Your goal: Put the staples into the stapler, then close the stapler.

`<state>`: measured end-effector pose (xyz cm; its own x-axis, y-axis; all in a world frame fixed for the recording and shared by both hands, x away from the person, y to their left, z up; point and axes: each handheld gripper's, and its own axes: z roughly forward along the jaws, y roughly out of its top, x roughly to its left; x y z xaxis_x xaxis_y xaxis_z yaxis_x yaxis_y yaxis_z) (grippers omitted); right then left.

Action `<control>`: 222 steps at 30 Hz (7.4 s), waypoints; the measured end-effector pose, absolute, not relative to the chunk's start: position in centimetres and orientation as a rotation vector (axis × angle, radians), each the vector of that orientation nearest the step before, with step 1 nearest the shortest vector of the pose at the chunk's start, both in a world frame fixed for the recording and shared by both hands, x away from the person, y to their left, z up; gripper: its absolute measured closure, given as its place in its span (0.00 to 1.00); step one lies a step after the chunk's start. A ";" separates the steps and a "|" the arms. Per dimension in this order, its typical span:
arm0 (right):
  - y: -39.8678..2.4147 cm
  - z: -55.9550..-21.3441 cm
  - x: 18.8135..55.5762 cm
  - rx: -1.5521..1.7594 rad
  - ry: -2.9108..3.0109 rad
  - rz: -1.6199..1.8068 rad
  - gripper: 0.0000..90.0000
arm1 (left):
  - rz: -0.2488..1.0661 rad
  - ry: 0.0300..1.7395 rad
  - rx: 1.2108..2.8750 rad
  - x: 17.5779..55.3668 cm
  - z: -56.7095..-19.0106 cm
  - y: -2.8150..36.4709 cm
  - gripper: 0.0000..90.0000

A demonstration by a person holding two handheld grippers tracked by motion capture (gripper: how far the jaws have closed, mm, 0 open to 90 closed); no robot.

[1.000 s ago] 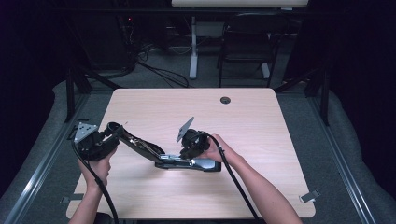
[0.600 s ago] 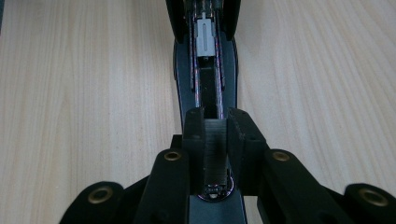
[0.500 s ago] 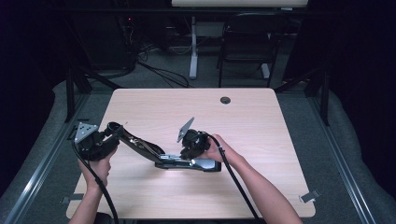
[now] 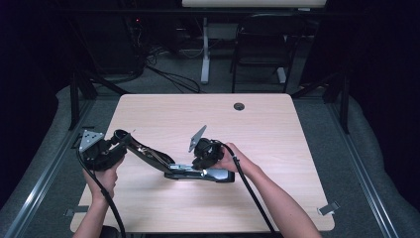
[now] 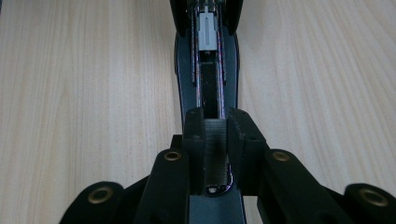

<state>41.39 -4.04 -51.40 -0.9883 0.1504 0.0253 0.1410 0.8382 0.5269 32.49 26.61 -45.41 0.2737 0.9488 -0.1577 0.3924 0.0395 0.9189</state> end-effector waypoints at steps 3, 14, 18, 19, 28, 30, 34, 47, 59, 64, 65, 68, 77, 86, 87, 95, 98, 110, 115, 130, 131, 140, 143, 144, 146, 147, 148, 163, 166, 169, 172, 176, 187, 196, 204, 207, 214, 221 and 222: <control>-4.0 -51.4 41.4 0.234 2.995 0.855 0.87 | 0.693 1.293 1.537 32.5 -45.4 26.6 0.69; -4.0 -51.6 41.2 0.225 2.991 0.844 0.87 | 0.694 1.293 1.536 32.5 -45.4 26.6 0.69; -4.1 -51.6 41.2 0.217 2.991 0.841 0.87 | 0.694 1.293 1.537 32.5 -45.4 26.6 0.69; -4.1 -51.6 41.2 0.218 2.991 0.844 0.86 | 0.694 1.293 1.537 32.5 -45.4 26.6 0.69; -4.1 -51.5 41.3 0.214 2.991 0.836 0.85 | 0.693 1.294 1.536 32.5 -45.4 26.6 0.69; -4.2 -51.6 41.3 0.216 2.989 0.839 0.84 | 0.692 1.293 1.538 32.5 -45.4 26.7 0.69; -4.4 -51.5 41.3 0.223 2.988 0.833 0.82 | 0.694 1.293 1.537 32.5 -45.4 26.6 0.69; -4.8 -51.5 41.2 0.249 2.986 0.863 0.79 | 0.695 1.293 1.536 32.5 -45.4 26.6 0.69; -5.2 -50.3 40.2 0.321 2.932 0.824 0.63 | 0.692 1.288 1.534 32.5 -45.4 26.6 0.69; -7.0 -49.1 39.6 0.460 2.867 0.846 0.46 | 0.695 1.292 1.533 32.5 -45.4 26.6 0.69; -7.3 -48.9 39.5 0.484 2.855 0.854 0.44 | 0.696 1.291 1.530 32.5 -45.4 26.5 0.69; -8.8 -48.2 39.1 0.577 2.807 0.875 0.37 | 0.698 1.292 1.528 32.5 -45.4 26.5 0.69; -12.9 -48.3 37.6 0.718 2.733 0.844 0.34 | 0.703 1.293 1.524 32.5 -45.4 26.4 0.69; -14.9 -49.0 36.2 0.783 2.702 0.786 0.48 | 0.705 1.289 1.519 32.4 -45.4 26.3 0.69; -15.1 -49.0 36.1 0.796 2.699 0.784 0.52 | 0.704 1.289 1.518 32.4 -45.4 26.3 0.69; -14.9 -49.3 36.0 0.802 2.683 0.793 0.76 | 0.707 1.281 1.524 32.4 -45.3 26.2 0.69; -14.3 -49.5 35.9 0.788 2.685 0.799 0.78 | 0.706 1.281 1.525 32.4 -45.3 26.2 0.69; -13.1 -49.8 35.9 0.759 2.682 0.794 0.82 | 0.709 1.275 1.531 32.4 -45.1 26.0 0.69; -12.9 -49.4 35.8 0.755 2.659 0.824 0.84 | 0.724 1.256 1.541 32.4 -44.8 25.4 0.70; -12.6 -47.7 36.2 0.765 2.597 0.904 0.89 | 0.744 1.208 1.548 32.8 -43.9 23.4 0.72; -12.6 -47.6 36.2 0.758 2.606 0.904 0.90 | 0.743 1.209 1.557 32.8 -43.8 23.4 0.72; -12.5 -47.1 36.5 0.749 2.595 0.923 0.94 | 0.748 1.190 1.555 32.8 -43.7 22.8 0.72; -12.3 -46.8 36.6 0.748 2.585 0.946 0.94 | 0.753 1.179 1.562 32.8 -43.5 22.4 0.73; -12.2 -46.6 36.6 0.745 2.585 0.947 0.94 | 0.754 1.175 1.567 32.8 -43.5 22.4 0.73; -12.0 -46.5 36.7 0.742 2.577 0.961 0.94 | 0.753 1.172 1.564 32.8 -43.4 22.2 0.73; -11.9 -46.4 36.7 0.740 2.580 0.969 0.94 | 0.753 1.169 1.569 32.8 -43.4 22.1 0.73; -11.7 -46.3 36.7 0.734 2.581 0.970 0.94 | 0.751 1.167 1.571 32.8 -43.4 22.1 0.73; -10.4 -45.9 37.0 0.710 2.571 1.013 0.95 | 0.770 1.131 1.593 32.8 -43.0 20.7 0.73; -10.1 -45.9 37.1 0.706 2.571 1.021 0.95 | 0.777 1.122 1.613 32.7 -42.8 20.4 0.73; -9.7 -45.8 37.1 0.701 2.566 1.034 0.95 | 0.793 1.103 1.638 32.7 -42.6 19.8 0.73; -9.4 -45.6 37.2 0.688 2.561 1.049 0.96 | 0.805 1.088 1.655 32.7 -42.5 19.3 0.73; -9.0 -45.3 37.5 0.685 2.558 1.065 0.96 | 0.820 1.070 1.669 32.8 -42.4 18.5 0.74; -7.8 -44.8 37.7 0.670 2.533 1.112 1.00 | 0.821 1.062 1.681 32.9 -42.3 17.9 0.74; -6.3 -43.9 37.9 0.636 2.525 1.160 1.00 | 0.827 1.047 1.690 32.8 -42.3 17.5 0.74; -5.6 -43.8 37.8 0.620 2.531 1.183 1.00 | 0.864 1.000 1.721 32.6 -42.3 16.0 0.74; -5.4 -43.8 37.7 0.632 2.528 1.202 1.00 | 0.885 0.976 1.740 32.3 -42.4 15.4 0.74; -5.3 -43.8 37.6 0.624 2.536 1.228 1.00 | 0.902 0.950 1.755 32.0 -42.5 14.7 0.73; -4.6 -44.2 37.5 0.627 2.544 1.264 1.00 | 0.903 0.927 1.777 31.7 -42.6 14.2 0.73; -4.5 -44.3 37.5 0.630 2.547 1.271 1.00 | 0.898 0.922 1.781 31.6 -42.6 14.0 0.73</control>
<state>37.54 -4.49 -44.29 -0.8824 0.4703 -0.0099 0.2748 0.5324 0.8006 31.60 14.04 -42.60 0.4556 0.8706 0.1858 0.2081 -0.3072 0.9286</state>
